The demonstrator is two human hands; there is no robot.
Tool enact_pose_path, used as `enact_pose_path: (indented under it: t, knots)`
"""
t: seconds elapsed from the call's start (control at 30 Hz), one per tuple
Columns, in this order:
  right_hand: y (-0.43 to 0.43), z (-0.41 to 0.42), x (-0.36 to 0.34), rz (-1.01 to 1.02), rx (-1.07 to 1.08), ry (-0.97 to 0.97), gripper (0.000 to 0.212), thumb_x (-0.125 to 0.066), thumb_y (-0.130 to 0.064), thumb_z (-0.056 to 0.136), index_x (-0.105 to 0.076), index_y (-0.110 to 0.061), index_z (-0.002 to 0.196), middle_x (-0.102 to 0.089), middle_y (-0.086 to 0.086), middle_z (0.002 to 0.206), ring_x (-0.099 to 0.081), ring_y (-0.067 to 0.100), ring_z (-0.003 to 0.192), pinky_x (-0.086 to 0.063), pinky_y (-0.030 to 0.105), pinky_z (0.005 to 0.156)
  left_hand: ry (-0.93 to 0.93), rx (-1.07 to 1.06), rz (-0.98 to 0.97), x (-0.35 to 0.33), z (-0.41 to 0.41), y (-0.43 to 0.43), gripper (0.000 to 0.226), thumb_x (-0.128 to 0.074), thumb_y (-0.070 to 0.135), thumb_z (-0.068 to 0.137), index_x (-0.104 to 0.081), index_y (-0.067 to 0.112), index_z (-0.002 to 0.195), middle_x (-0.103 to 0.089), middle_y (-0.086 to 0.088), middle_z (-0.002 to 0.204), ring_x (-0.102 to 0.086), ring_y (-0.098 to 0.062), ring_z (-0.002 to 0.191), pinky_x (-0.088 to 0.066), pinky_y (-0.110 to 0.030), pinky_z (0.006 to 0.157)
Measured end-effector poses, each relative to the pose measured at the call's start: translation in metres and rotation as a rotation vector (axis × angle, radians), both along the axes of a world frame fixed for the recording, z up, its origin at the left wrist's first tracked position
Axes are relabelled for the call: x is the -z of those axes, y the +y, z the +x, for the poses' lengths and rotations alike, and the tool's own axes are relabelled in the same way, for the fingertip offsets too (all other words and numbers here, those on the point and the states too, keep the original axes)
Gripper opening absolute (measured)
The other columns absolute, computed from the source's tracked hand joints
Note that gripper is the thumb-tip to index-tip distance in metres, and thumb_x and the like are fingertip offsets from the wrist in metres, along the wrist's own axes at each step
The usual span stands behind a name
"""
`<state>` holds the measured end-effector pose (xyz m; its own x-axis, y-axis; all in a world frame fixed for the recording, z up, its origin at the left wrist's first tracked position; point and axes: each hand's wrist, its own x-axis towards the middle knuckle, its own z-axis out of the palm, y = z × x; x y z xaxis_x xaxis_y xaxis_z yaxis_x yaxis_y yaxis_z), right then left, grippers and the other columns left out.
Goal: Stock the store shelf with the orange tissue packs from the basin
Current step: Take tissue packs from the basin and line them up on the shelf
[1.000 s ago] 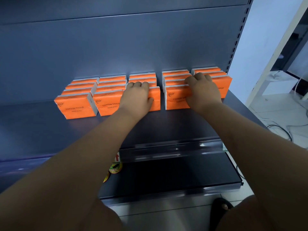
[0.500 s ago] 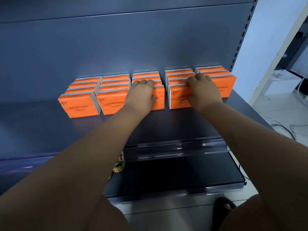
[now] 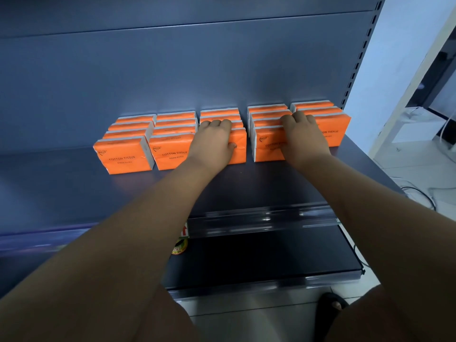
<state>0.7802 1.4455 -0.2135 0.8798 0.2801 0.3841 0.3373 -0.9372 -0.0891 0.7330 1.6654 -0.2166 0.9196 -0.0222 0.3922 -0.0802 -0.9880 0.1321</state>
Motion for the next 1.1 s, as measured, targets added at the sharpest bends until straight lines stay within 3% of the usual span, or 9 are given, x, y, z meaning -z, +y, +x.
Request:
enact_pose_path:
  t: [0.2, 0.3, 0.6, 0.7, 0.8, 0.9, 1.1]
  knots:
    - [0.0, 0.0, 0.0, -0.028, 0.01, 0.001, 0.049, -0.063, 0.001, 0.084, -0.052, -0.006, 0.131, -0.047, 0.021, 0.141, -0.044, 0.039, 0.126, -0.047, 0.046, 0.094, 0.007, 0.012, -0.01, -0.001, -0.004, 0.0, 0.044, -0.066, 0.023, 0.096, -0.053, 0.006, 0.134, -0.064, -0.015, 0.127, -0.051, -0.039, 0.122, -0.043, -0.044, 0.102]
    - [0.0, 0.001, -0.001, -0.037, 0.022, 0.006, 0.05, -0.062, 0.001, 0.084, -0.051, -0.006, 0.132, -0.043, 0.023, 0.148, -0.042, 0.04, 0.13, -0.046, 0.047, 0.097, 0.023, 0.005, 0.006, -0.002, -0.004, 0.001, 0.044, -0.065, 0.023, 0.096, -0.053, 0.006, 0.135, -0.063, -0.015, 0.129, -0.051, -0.039, 0.123, -0.042, -0.043, 0.104]
    - [0.009, -0.013, -0.006, -0.048, 0.066, 0.019, 0.059, -0.065, -0.002, 0.079, -0.049, -0.008, 0.136, -0.045, 0.018, 0.146, -0.043, 0.037, 0.131, -0.047, 0.046, 0.096, 0.025, -0.002, 0.045, -0.004, -0.007, -0.001, 0.042, -0.061, 0.028, 0.096, -0.056, 0.007, 0.132, -0.063, -0.013, 0.129, -0.053, -0.036, 0.121, -0.042, -0.042, 0.104]
    - [0.018, -0.023, -0.011, 0.03, 0.056, -0.025, 0.05, -0.059, -0.007, 0.086, -0.05, -0.006, 0.135, -0.044, 0.017, 0.149, -0.039, 0.037, 0.139, -0.044, 0.046, 0.103, -0.032, -0.014, 0.113, -0.004, -0.008, -0.002, 0.044, -0.053, 0.043, 0.099, -0.06, 0.01, 0.127, -0.066, -0.01, 0.126, -0.056, -0.034, 0.12, -0.039, -0.045, 0.11]
    - [0.033, -0.034, -0.012, 0.165, -0.025, -0.048, 0.041, -0.054, -0.027, 0.098, -0.053, -0.006, 0.134, -0.051, 0.016, 0.141, -0.04, 0.036, 0.138, -0.036, 0.046, 0.109, -0.075, -0.03, 0.12, -0.006, -0.014, -0.006, 0.049, -0.042, 0.049, 0.1, -0.061, 0.011, 0.127, -0.067, -0.008, 0.129, -0.054, -0.032, 0.127, -0.027, -0.048, 0.121]
    - [0.053, -0.047, -0.009, 0.303, -0.121, -0.026, 0.049, -0.047, -0.039, 0.103, -0.051, -0.007, 0.14, -0.052, 0.013, 0.144, -0.044, 0.031, 0.137, -0.039, 0.042, 0.108, -0.07, -0.054, 0.113, -0.013, -0.026, -0.008, 0.062, -0.028, 0.053, 0.098, -0.057, 0.012, 0.136, -0.062, -0.006, 0.139, -0.048, -0.03, 0.136, -0.021, -0.05, 0.124]
    - [0.097, -0.079, -0.009, 0.437, -0.203, -0.027, 0.062, -0.036, -0.046, 0.102, -0.047, -0.006, 0.148, -0.051, 0.014, 0.15, -0.04, 0.031, 0.144, -0.034, 0.044, 0.118, 0.017, -0.246, 0.013, -0.015, -0.057, 0.009, 0.064, -0.027, 0.052, 0.106, -0.031, 0.018, 0.16, -0.034, -0.006, 0.166, -0.02, -0.032, 0.156, -0.009, -0.051, 0.127]
